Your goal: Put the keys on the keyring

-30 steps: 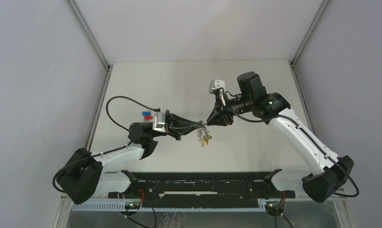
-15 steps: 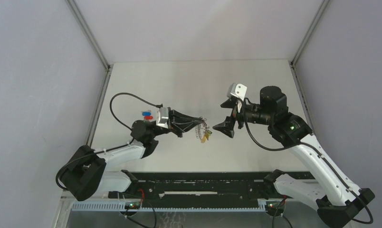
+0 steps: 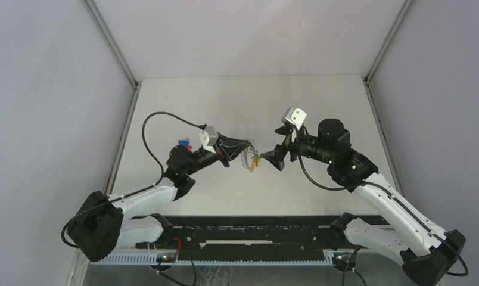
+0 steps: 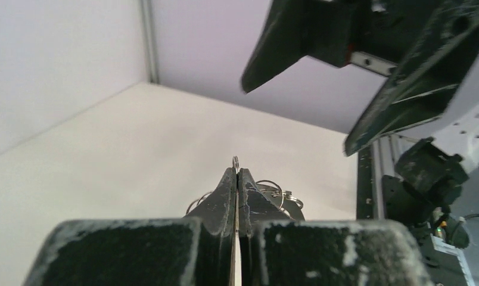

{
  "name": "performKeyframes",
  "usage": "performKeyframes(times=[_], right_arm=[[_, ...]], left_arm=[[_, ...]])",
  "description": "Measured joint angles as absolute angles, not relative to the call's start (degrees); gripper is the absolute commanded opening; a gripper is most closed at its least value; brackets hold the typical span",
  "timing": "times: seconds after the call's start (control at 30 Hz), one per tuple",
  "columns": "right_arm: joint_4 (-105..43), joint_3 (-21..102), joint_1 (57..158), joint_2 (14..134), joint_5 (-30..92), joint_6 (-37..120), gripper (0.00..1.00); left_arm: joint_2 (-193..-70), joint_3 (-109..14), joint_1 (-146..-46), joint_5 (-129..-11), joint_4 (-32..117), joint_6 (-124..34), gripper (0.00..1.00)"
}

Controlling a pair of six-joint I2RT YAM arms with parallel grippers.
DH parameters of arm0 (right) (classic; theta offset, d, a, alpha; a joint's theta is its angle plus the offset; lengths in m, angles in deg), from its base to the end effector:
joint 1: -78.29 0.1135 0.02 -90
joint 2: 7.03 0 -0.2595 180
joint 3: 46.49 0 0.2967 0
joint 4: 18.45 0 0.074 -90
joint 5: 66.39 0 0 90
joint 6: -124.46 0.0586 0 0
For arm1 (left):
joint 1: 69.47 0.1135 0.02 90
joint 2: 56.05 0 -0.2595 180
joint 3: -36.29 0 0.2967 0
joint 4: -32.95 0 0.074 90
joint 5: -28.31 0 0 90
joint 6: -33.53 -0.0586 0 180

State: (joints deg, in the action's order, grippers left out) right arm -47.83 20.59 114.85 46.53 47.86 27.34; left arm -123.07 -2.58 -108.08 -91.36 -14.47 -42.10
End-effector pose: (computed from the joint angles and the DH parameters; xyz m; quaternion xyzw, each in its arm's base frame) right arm 0.2081 0.1843 0.3568 -0.4077 0.6770 0.3118 0.5274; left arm 0.2149 -0.2088 0.2537 0.3216 0.5032 -0.4842 0.6394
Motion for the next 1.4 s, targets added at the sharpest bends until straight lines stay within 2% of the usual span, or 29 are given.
performKeyframes(times=[0.3,0.67,0.97,1.17,1.33,1.4], right_arm=[[-41.1,13.8,114.9,45.6,44.2,31.5,0.91],[-32.2,9.6,118.0,52.2,43.5,36.2,0.87],[-23.1,6.2,118.1,60.3,40.9,40.6,0.74],[-18.0,5.9,118.3,66.7,40.3,42.8,0.58],[-14.3,5.9,118.4,69.7,40.5,44.0,0.32],[-13.2,5.9,118.4,70.3,40.7,44.2,0.18]], left_arm=[[-124.0,-3.7,-108.1,-79.2,-2.9,-42.5,0.00],[-127.5,-7.0,-108.2,-68.6,1.2,-38.8,0.00],[-128.8,-7.8,-108.7,-64.9,1.7,-36.4,0.00],[-129.4,-7.8,-109.4,-64.6,1.7,-35.1,0.00],[-129.7,-7.8,-109.6,-63.8,1.5,-34.5,0.00],[-129.9,-7.8,-109.6,-63.5,1.3,-34.3,0.00]])
